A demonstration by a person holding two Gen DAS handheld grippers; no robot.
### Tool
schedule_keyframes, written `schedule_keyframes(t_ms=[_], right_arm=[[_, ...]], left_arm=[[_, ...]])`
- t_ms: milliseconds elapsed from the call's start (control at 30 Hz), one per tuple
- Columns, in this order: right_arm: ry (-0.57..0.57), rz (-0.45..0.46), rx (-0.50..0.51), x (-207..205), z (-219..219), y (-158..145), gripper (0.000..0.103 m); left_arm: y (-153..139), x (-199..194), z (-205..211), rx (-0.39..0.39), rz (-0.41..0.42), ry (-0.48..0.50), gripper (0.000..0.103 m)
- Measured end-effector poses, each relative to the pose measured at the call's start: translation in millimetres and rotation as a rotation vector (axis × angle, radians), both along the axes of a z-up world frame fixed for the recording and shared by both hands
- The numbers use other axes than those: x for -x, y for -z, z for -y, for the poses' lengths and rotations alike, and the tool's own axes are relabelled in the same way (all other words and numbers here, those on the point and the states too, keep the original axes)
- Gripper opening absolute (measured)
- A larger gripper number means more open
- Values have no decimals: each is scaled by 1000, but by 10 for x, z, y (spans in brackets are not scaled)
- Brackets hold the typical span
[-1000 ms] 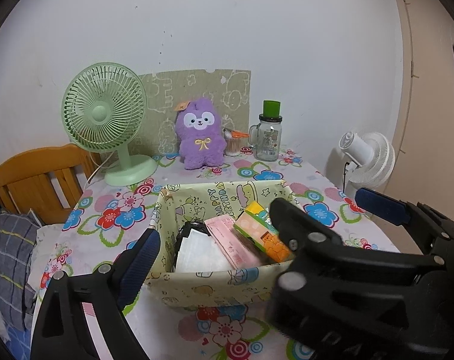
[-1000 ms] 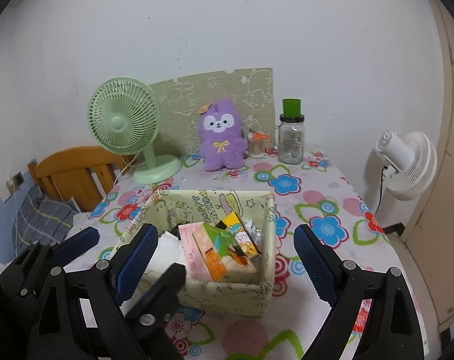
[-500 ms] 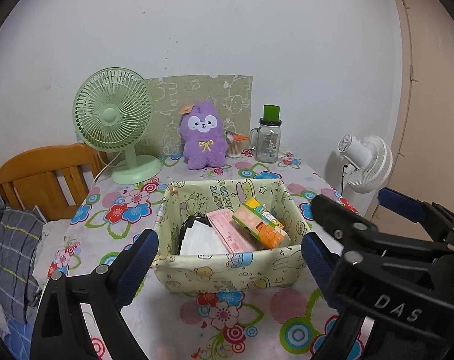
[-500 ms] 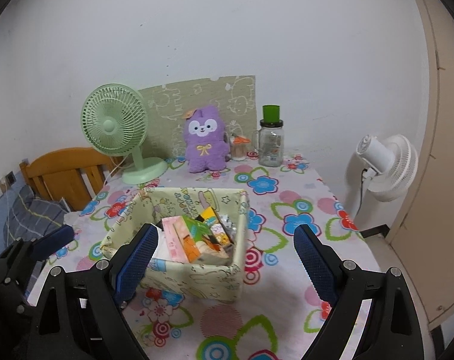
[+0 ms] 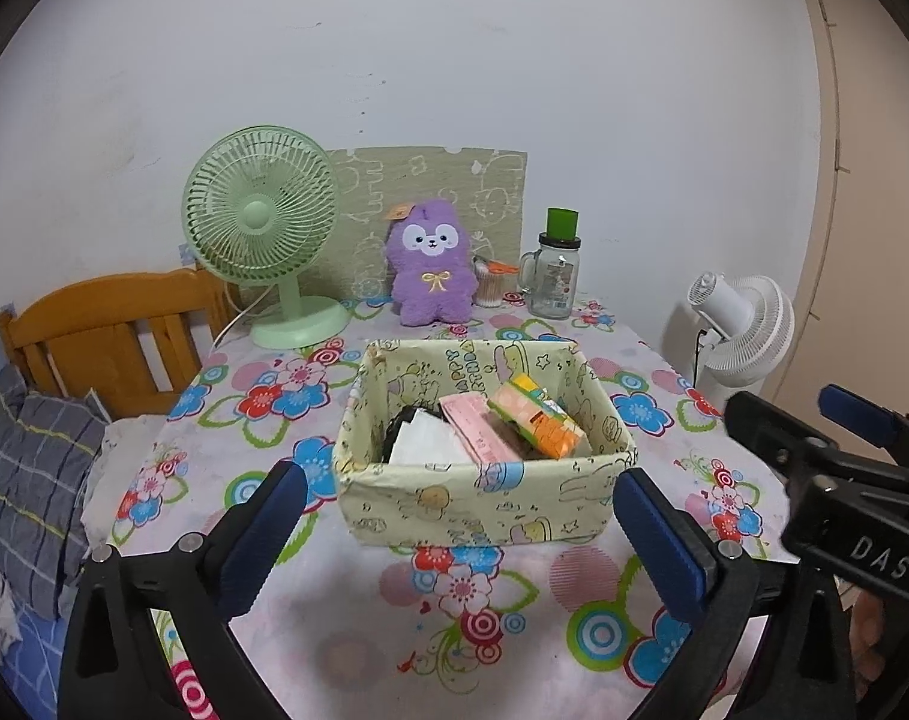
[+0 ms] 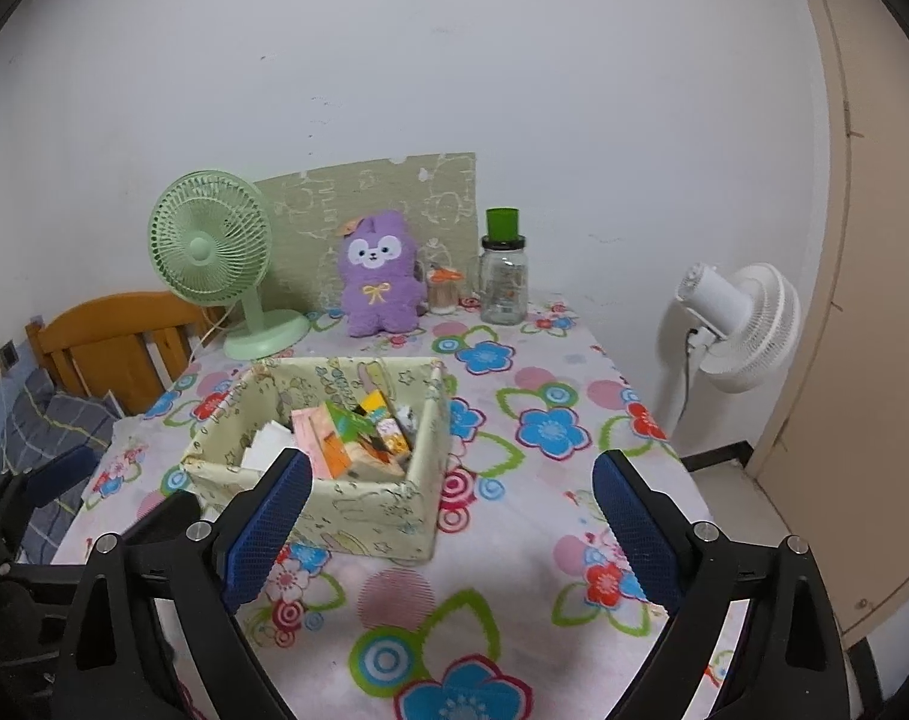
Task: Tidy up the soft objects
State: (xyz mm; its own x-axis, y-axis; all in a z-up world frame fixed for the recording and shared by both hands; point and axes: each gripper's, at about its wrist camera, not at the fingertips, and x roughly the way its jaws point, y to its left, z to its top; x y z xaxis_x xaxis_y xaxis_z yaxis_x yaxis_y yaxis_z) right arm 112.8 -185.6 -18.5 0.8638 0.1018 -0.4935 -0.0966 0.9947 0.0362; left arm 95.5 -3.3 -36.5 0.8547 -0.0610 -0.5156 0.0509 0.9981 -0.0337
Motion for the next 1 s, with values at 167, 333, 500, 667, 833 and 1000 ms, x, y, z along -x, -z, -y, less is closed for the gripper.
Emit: schedule_keyframes(t_ms=[167,333,500,667,833,1000], right_arm=[[20,22,10,171,73,-31,97],[-12,43,-6,340,75,-90,98],[-33,93,11,535,56,-173,102],[-32,118,-3,665,84,-232,103],[-31,115,-46,692,132,-231,103],[-33,112,-31,693,130,-210,103]], left_arm=[[-58,167,-12,-18,27,-28,103],[-160,344,-42,-15,53,-41,103],[-212,529,-74,12,75,-37,103],[-240,646,-87,21,69,-34,103],[-282,762,-91,32,112,-54,103],[-263,763,-54,40,106,-40,103]])
